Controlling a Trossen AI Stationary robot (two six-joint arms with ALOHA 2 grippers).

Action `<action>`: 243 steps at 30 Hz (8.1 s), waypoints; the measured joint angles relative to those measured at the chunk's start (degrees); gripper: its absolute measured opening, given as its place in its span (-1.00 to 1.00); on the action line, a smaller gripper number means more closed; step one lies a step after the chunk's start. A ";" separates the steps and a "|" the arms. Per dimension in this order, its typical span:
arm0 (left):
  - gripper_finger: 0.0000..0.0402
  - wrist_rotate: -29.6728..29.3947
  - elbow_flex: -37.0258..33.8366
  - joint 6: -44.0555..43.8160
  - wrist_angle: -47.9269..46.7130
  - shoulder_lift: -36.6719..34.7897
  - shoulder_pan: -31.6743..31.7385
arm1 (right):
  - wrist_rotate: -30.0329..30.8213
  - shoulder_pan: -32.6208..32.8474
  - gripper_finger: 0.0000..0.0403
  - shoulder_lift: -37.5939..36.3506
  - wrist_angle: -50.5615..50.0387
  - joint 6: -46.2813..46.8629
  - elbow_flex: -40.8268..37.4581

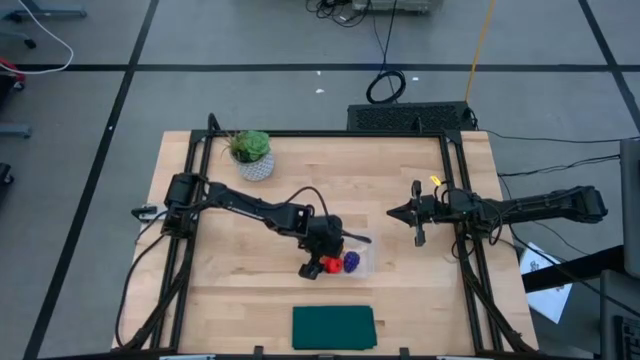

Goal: Pick and placing Produce into tupperware
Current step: Put the apple into the transparent bin, then return to Home Position

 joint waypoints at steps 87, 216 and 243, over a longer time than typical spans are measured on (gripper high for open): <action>-1.00 -29.54 -25.89 6.83 13.20 -51.97 0.79 | -6.16 0.09 -1.00 0.30 8.22 2.79 0.00; -1.00 -22.62 -65.83 4.57 19.23 -100.48 1.99 | -12.19 0.40 -1.00 -6.84 8.85 1.81 -1.64; -0.90 -25.57 -65.83 -0.33 16.58 -100.48 1.88 | -12.22 0.39 -1.00 -6.80 8.09 2.36 -1.64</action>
